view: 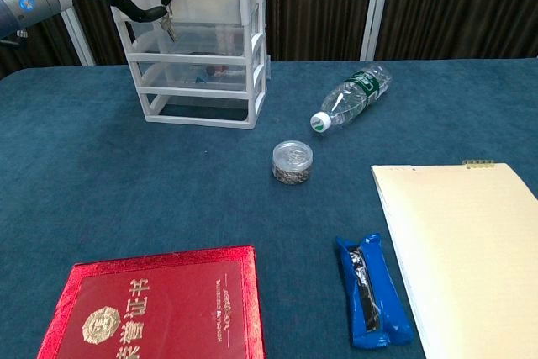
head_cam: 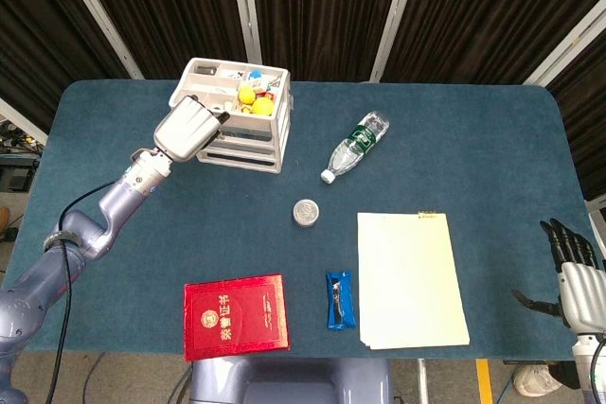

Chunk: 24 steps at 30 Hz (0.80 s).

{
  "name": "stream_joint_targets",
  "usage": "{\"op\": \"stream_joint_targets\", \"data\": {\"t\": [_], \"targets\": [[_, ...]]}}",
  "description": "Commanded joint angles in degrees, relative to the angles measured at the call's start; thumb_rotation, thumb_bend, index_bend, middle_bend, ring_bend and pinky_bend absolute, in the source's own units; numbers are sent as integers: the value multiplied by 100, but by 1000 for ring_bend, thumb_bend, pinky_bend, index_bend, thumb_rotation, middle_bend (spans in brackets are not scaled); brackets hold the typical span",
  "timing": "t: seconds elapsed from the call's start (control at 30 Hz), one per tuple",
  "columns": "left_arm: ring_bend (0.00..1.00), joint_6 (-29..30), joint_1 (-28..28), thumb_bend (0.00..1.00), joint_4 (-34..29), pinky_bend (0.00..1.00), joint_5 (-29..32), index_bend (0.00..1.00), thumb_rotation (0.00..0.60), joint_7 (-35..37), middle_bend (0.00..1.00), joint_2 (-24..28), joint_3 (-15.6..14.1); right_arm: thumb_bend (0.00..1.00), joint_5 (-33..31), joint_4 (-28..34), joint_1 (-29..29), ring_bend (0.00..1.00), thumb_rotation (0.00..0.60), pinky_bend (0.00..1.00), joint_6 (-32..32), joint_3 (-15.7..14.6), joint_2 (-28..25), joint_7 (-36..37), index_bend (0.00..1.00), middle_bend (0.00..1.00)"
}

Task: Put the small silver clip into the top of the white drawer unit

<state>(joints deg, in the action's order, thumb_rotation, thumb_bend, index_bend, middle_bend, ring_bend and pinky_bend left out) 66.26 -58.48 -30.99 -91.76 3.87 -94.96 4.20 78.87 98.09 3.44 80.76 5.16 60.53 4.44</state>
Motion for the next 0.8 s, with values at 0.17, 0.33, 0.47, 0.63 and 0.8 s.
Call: {"op": "stream_joint_targets", "data": {"t": [0.17, 0.33, 0.47, 0.63, 0.8], "targets": [[871, 35, -2, 368, -46, 775, 64, 481, 600, -136, 989, -7, 50, 28, 6, 5, -4, 0, 600, 0, 15, 4, -1, 7, 24, 0], [872, 45, 12, 345, -74, 775, 107, 481, 600, -200, 988, -18, 71, 28, 23, 15, -9, 0, 600, 0, 26, 2, -5, 35, 24, 0], [872, 43, 21, 312, -83, 775, 140, 480, 600, -242, 988, -29, 88, 27, 24, 13, -12, 0, 600, 0, 30, 2, -5, 43, 24, 0], [872, 68, 32, 282, -74, 775, 203, 480, 600, -333, 989, -72, 140, 28, 30, 14, -13, 0, 600, 0, 35, 3, -6, 42, 24, 0], [872, 82, 26, 283, -59, 775, 253, 480, 600, -412, 989, -114, 185, 28, 34, 19, -16, 0, 600, 0, 40, 1, -9, 43, 24, 0]]}}
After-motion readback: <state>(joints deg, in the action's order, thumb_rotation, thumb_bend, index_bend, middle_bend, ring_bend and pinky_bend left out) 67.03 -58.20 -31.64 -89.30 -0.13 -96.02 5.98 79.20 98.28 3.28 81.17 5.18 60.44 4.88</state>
